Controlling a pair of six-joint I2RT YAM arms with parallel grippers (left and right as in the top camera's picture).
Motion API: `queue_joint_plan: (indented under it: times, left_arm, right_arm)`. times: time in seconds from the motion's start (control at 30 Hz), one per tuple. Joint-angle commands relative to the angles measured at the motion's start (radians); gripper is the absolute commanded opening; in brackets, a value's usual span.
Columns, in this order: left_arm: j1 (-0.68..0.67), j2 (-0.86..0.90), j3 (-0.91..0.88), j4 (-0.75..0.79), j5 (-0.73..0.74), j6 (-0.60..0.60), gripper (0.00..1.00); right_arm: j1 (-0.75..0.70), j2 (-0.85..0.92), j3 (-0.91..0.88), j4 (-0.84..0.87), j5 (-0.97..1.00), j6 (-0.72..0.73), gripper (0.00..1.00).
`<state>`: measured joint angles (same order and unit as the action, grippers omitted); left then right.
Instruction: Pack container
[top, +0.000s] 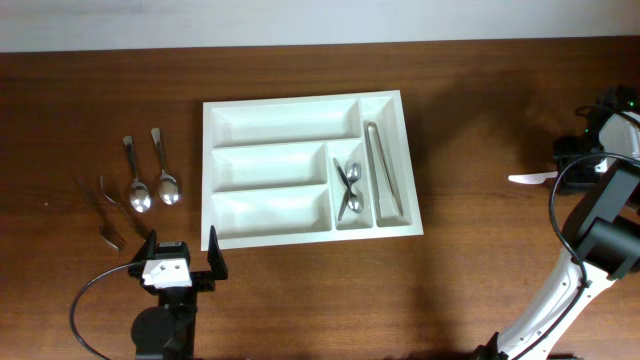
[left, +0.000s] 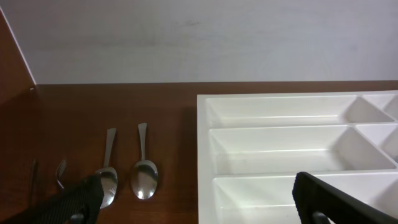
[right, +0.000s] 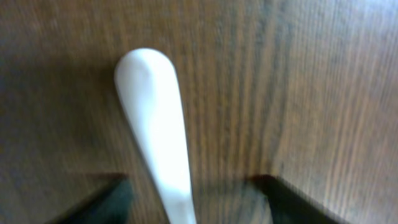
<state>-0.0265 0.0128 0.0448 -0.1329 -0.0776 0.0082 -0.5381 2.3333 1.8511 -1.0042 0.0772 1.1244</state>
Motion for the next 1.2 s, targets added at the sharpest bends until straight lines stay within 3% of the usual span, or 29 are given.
queue_joint_plan:
  times: [0.0, 0.27, 1.17]
  left_arm:
    - [0.004, -0.008, -0.010, 0.002, 0.003, 0.019, 0.99]
    - [0.004, -0.008, -0.010, 0.002, 0.003, 0.019, 0.99]
    - [0.004, -0.008, -0.010, 0.002, 0.003, 0.019, 0.99]
  right_arm:
    - [-0.006, 0.056, -0.007, -0.002, -0.031, 0.006, 0.41]
    - [-0.006, 0.056, -0.007, -0.013, -0.056, 0.006, 0.04]
    - [0.113, -0.034, 0.108, -0.041, -0.122, -0.101, 0.04]
